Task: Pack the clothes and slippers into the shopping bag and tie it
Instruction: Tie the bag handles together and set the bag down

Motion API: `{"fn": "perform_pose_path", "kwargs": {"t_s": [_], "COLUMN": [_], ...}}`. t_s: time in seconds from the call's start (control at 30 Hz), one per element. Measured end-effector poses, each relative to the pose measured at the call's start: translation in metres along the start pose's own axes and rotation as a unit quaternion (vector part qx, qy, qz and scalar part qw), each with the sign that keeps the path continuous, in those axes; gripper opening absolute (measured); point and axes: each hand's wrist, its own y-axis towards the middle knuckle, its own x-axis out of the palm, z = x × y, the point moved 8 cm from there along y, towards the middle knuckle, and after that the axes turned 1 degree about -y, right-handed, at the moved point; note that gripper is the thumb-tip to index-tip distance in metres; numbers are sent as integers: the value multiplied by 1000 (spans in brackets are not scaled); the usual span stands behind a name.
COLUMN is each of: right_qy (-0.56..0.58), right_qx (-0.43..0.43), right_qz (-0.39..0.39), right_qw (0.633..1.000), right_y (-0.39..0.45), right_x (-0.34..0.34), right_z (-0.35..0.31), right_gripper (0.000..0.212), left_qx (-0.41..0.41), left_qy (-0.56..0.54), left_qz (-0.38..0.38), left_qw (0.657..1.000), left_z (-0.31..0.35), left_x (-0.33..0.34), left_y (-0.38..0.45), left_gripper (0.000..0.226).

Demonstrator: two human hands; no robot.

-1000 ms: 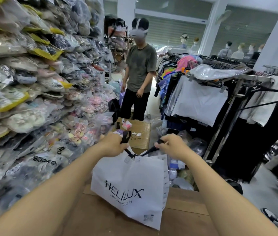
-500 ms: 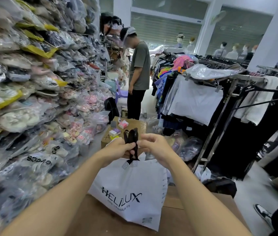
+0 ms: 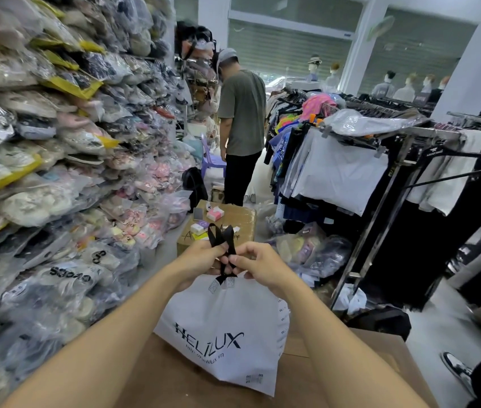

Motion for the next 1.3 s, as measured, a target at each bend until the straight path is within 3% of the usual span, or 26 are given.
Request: {"fn": "perform_pose_path", "kwargs": {"t_s": [0.13, 0.23, 0.33, 0.5, 0.63, 0.73, 0.83, 0.97, 1.1, 1.2, 1.3], "right_qy": [34, 38, -54, -251, -323, -346, -356, -375, -249, -132, -36], "right_qx": [15, 2, -51, -203, -133, -145, -165, -165, -116, -12, 96], "right_qz": [-21, -3, 46, 71, 62, 57, 55, 60, 107, 153, 132], "right_qw": [999, 999, 996, 944, 935, 925, 918, 910, 956, 979, 986], "right_y": [-4, -6, -9, -15, -7, -11, -12, -13, -14, -7, -2], "right_x": [-3, -11, -18, -4, -8, -6, -2, -3, -12, -23, -26], "right_z": [7, 8, 1, -21, -14, -19, -22, -18, -13, -2, 13], "right_gripper": [6, 13, 18, 13, 20, 26, 16, 24, 21, 27, 31], "left_qx": [-3, -3, 3, 84, 118, 148, 149, 141, 137, 149, 188], "left_qy": [0, -1, 41, 211, 263, 345, 385, 411, 394, 379, 359], "left_qz": [-14, -33, -6, 41, 62, 60, 56, 83, 142, 177, 183], "left_qw": [1000, 999, 999, 973, 955, 925, 909, 897, 898, 896, 896], "left_z": [0, 1, -4, 8, 13, 14, 10, 8, 11, 10, 5], "left_x": [6, 7, 1, 9, 8, 13, 20, 20, 22, 28, 32], "left_y": [-3, -9, -6, -6, -8, -8, -9, -12, -16, -22, -25], "left_gripper": [27, 25, 10, 16, 23, 31, 37, 20, 23, 36, 28]}}
